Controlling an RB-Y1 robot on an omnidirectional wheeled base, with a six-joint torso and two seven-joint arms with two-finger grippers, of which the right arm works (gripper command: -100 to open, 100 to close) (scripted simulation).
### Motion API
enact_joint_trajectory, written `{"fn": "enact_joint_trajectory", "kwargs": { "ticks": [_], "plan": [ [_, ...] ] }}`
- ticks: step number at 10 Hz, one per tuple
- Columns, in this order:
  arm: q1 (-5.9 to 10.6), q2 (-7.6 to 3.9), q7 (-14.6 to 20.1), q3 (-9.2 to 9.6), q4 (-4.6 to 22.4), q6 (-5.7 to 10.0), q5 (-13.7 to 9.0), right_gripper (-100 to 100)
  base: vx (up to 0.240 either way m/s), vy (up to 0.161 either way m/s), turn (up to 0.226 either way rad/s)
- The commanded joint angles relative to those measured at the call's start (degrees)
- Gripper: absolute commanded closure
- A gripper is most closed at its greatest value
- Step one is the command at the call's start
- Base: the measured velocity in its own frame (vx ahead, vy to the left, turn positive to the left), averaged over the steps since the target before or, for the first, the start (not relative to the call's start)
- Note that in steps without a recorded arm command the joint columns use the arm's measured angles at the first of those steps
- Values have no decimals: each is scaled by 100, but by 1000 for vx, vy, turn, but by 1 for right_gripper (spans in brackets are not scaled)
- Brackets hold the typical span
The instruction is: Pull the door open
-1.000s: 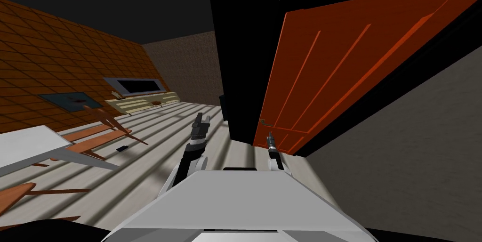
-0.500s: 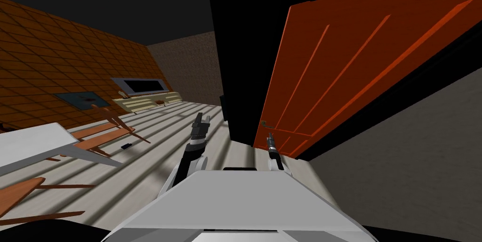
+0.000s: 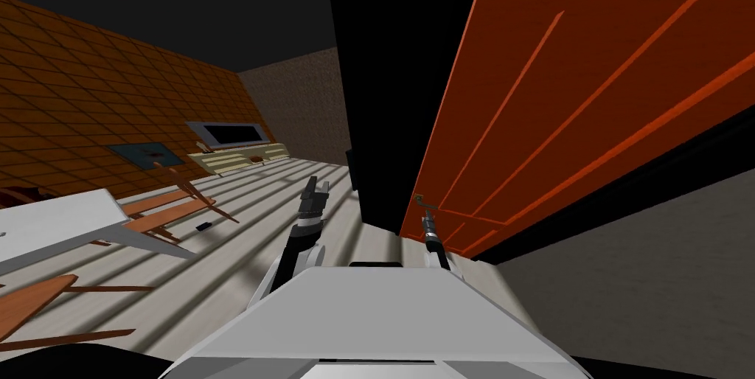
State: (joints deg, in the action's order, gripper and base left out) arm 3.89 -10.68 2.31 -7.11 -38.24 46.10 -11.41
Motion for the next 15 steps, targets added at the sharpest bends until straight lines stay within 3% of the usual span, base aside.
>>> {"fn": "enact_joint_trajectory", "kwargs": {
  "ticks": [1, 2, 3, 4, 6, 7, 8, 13, 15],
  "plan": [
    [-66, -182, 171, -68, 152, 136, -54, -100, 158, 20, 200],
    [-66, -182, 171, -68, 152, 136, -54, -100, 166, 1, 107],
    [-133, -309, 287, -117, 212, 203, -92, -100, 183, -5, 117],
    [-133, -309, 287, -117, 212, 203, -92, -100, 135, -2, 61],
    [-214, -461, 427, -176, 285, 284, -138, -100, 174, -24, 106],
    [-216, -421, 380, -164, 209, 224, -128, -100, 91, -12, 17],
    [-216, -421, 380, -164, 209, 224, -128, 100, -15, 0, -13],
    [-216, -421, 380, -164, 209, 224, -128, 100, -17, 3, 1],
    [-195, -473, 472, 1, 256, 257, -97, 100, -167, -26, 54]
  ]
}}
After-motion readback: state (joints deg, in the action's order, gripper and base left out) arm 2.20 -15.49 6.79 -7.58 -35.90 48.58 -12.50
